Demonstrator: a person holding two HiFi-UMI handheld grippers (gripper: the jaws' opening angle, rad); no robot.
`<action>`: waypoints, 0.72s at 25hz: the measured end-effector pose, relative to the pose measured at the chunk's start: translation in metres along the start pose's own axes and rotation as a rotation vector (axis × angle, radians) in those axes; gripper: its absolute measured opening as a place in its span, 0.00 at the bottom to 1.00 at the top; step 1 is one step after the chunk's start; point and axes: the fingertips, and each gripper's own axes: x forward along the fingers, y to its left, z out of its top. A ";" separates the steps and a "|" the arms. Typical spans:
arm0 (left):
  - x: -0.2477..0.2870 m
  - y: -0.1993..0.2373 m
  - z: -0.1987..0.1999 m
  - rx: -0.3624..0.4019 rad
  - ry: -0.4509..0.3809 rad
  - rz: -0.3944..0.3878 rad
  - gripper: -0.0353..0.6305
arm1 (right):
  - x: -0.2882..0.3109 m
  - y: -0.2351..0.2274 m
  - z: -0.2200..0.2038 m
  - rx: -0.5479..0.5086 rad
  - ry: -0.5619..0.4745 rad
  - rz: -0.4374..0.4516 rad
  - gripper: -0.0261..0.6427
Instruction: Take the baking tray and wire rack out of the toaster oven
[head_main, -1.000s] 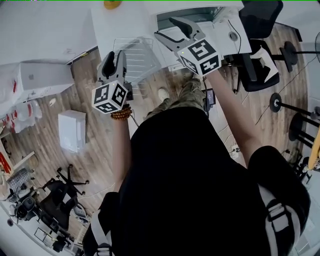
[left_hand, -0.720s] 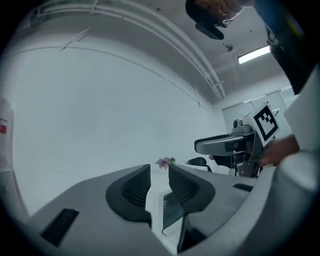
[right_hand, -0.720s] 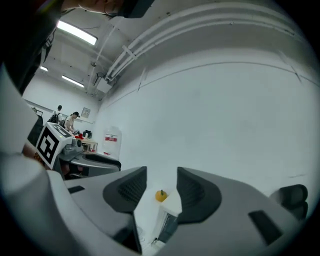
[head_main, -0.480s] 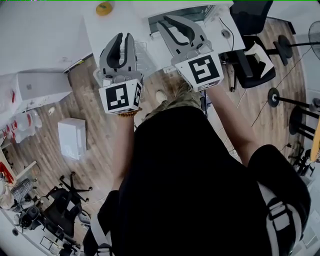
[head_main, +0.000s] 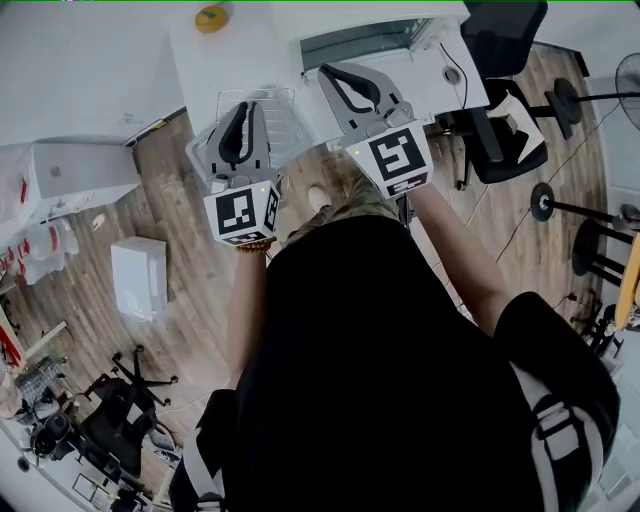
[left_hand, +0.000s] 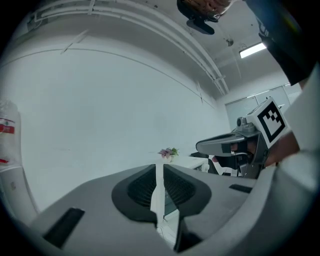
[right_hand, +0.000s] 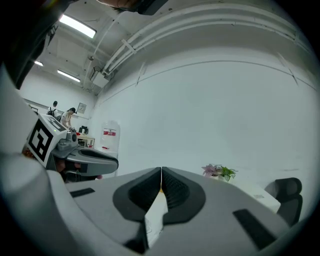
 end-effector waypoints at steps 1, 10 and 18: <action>-0.004 0.005 -0.004 -0.004 0.008 0.012 0.15 | 0.001 0.002 -0.002 0.010 0.002 0.006 0.09; -0.028 0.025 -0.045 -0.068 0.091 0.070 0.14 | 0.005 0.008 -0.015 0.094 0.029 0.066 0.08; -0.044 0.042 -0.090 -0.167 0.176 0.091 0.14 | 0.005 -0.016 -0.026 0.160 0.042 0.058 0.08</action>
